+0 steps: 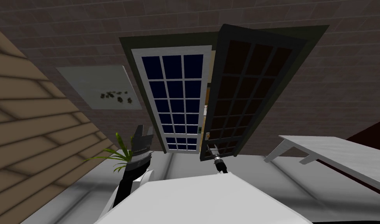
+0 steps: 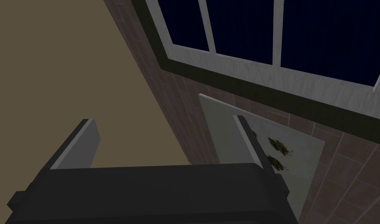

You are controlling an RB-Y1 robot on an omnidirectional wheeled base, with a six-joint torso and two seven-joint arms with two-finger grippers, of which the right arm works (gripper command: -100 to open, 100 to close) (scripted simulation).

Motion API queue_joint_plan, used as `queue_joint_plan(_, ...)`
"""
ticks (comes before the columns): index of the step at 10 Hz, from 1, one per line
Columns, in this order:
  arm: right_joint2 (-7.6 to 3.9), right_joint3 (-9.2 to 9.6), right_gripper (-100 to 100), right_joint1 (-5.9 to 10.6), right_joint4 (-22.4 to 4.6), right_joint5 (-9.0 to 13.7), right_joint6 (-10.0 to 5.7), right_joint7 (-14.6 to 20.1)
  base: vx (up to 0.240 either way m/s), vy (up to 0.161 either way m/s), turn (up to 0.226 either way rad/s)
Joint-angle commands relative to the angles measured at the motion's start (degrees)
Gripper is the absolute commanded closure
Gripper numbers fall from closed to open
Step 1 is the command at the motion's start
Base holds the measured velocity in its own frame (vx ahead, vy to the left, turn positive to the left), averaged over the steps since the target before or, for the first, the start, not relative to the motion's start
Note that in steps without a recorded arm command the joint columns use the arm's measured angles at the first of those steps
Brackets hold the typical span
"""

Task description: Pull the door open

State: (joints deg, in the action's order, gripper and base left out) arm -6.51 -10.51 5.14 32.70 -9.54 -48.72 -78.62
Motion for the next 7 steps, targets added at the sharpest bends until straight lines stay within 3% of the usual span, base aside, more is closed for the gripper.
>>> queue_joint_plan(1,-0.96,0.2,-100,1.48,-1.6,-0.06,-1.22,0.84,-0.124,-0.08,0.106)
queue_joint_plan(2,-1.87,0.81,-100,2.51,-1.14,-0.35,-1.81,2.03,-0.114,-0.111,0.113)
queue_joint_plan(5,-1.83,0.81,-100,2.29,-0.88,-0.36,-1.57,2.08,-0.054,-0.042,0.022)
queue_joint_plan(6,-3.58,-0.18,-100,0.67,-2.2,0.4,-2.41,3.1,-0.005,0.001,0.071)
queue_joint_plan(7,-4.13,-0.48,-100,0.21,-2.53,0.64,-2.62,3.44,0.014,0.008,0.079)
